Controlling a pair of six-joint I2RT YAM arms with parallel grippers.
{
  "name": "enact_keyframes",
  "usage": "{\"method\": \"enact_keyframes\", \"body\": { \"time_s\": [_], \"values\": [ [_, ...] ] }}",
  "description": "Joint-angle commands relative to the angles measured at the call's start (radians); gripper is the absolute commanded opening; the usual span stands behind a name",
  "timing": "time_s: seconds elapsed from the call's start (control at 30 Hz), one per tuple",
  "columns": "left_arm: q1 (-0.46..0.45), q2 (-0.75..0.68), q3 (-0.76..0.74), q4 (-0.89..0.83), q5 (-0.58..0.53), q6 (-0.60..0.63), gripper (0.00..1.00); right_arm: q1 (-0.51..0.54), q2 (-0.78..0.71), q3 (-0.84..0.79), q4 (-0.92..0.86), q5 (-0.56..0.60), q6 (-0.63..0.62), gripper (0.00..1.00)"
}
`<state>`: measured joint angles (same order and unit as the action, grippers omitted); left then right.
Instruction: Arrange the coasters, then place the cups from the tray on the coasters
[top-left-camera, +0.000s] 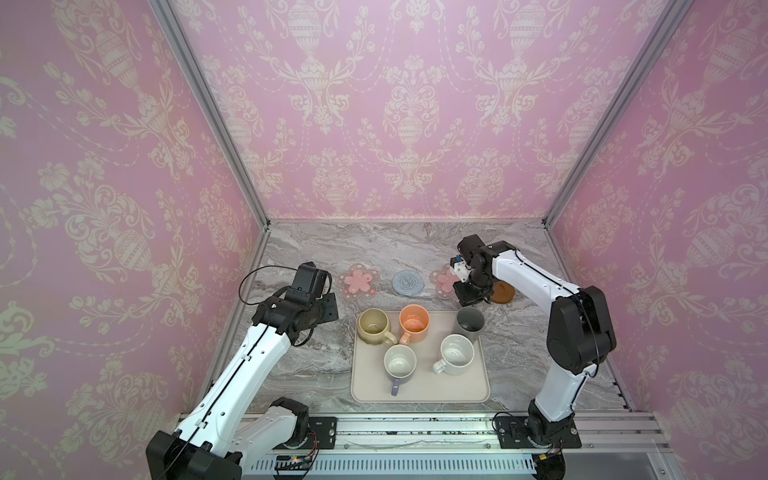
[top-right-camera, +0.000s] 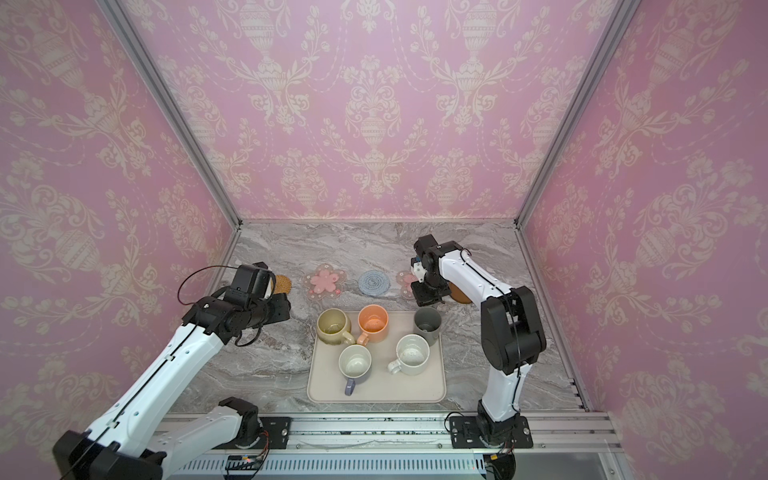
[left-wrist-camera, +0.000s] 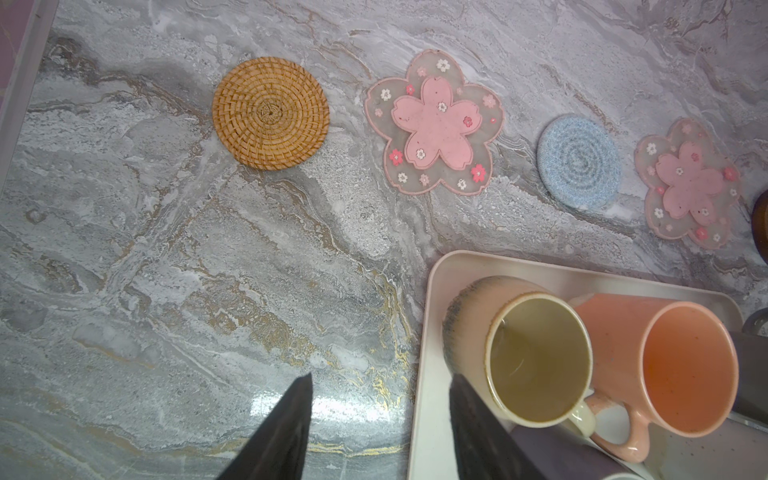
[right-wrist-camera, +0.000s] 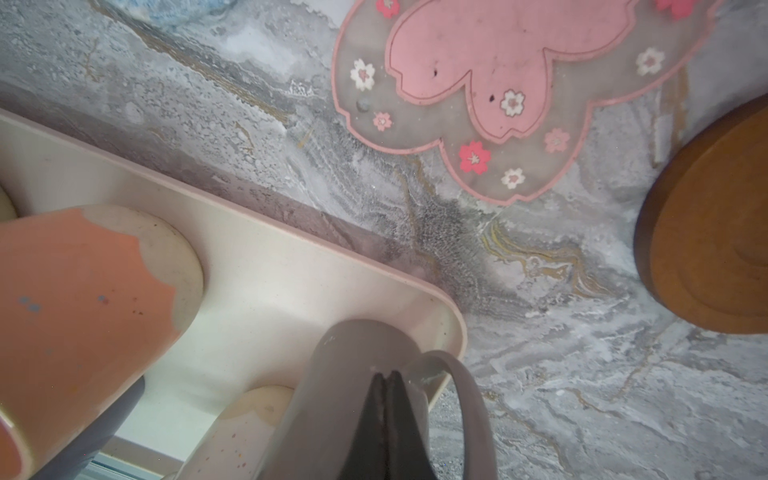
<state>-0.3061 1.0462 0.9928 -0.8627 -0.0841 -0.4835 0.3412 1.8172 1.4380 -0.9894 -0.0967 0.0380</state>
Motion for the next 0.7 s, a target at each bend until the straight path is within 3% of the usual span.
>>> {"method": "enact_keyframes", "body": {
  "time_s": [0.0, 0.23, 0.33, 0.5, 0.67],
  "values": [
    [-0.004, -0.016, 0.026, -0.043, 0.021, 0.016, 0.56, -0.010, -0.063, -0.038, 0.017, 0.016, 0.052, 0.00],
    [-0.004, -0.022, 0.037, -0.059, 0.015, 0.024, 0.56, -0.054, -0.213, -0.119, 0.131, -0.006, 0.153, 0.01],
    [-0.004, -0.028, 0.032, -0.061, 0.025, 0.017, 0.55, -0.088, -0.262, -0.118, 0.128, 0.037, 0.196, 0.06],
    [-0.004, -0.051, 0.016, -0.060, 0.030, 0.010, 0.55, -0.118, -0.320, -0.155, 0.090, 0.110, 0.227, 0.03],
    [-0.004, -0.046, 0.027, -0.065, 0.033, 0.024, 0.55, -0.118, -0.420, -0.320, 0.100, 0.189, 0.296, 0.02]
  ]
}}
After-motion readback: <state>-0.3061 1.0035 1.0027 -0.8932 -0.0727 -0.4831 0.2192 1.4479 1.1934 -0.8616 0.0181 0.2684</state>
